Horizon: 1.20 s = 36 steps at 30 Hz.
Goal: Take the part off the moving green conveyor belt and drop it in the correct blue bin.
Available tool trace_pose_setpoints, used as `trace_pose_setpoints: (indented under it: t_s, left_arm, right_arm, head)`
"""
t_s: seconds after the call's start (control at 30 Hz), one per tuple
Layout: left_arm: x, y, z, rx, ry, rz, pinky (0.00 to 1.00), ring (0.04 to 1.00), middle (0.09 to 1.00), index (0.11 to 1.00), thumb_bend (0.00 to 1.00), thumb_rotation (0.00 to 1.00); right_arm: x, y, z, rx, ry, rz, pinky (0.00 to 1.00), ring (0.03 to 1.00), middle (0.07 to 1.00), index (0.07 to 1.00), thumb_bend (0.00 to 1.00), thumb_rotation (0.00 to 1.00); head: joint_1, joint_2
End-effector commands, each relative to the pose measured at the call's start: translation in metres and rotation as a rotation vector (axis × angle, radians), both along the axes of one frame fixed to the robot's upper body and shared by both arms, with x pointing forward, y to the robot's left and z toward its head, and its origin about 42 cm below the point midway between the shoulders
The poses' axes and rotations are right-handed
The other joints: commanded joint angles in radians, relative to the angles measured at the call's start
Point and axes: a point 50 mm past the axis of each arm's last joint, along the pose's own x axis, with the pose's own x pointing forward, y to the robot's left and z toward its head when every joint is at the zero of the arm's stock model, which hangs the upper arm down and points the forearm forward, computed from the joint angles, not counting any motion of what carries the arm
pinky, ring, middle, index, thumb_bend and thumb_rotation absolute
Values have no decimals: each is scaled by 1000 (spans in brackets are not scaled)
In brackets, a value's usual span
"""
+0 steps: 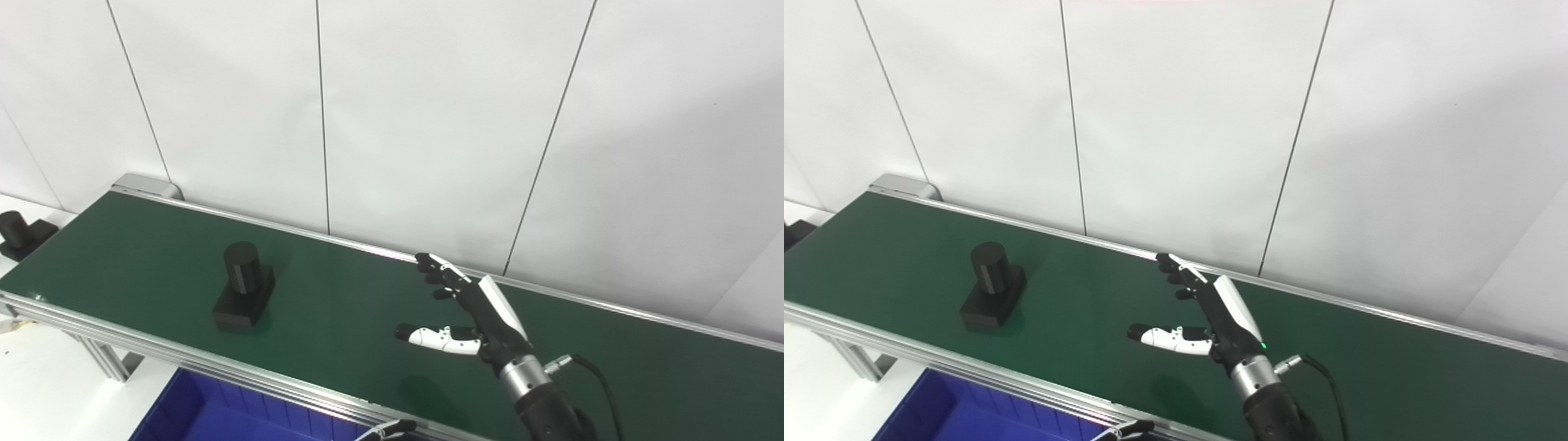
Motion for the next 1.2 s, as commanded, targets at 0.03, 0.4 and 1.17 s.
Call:
trace_pose_setpoints:
  t_s: [0.03,0.4,1.17]
  left_arm:
    - [2,-1,9,-15,-63,-4,689,752,793,833,831,511]
    - [3,-8,9,-19,-65,-5,684,748,791,832,870,542]
    - [2,-12,10,-23,-68,-6,691,748,787,831,875,528]
  right_arm:
    - [7,18,20,36,-89,31,792,866,871,895,718,415]
    - [13,46,15,-38,-81,51,818,878,871,897,728,428]
    - [29,90,19,-71,-101,99,812,871,871,889,742,453]
  head:
    - [3,0]
    - [21,1]
    - [42,5]
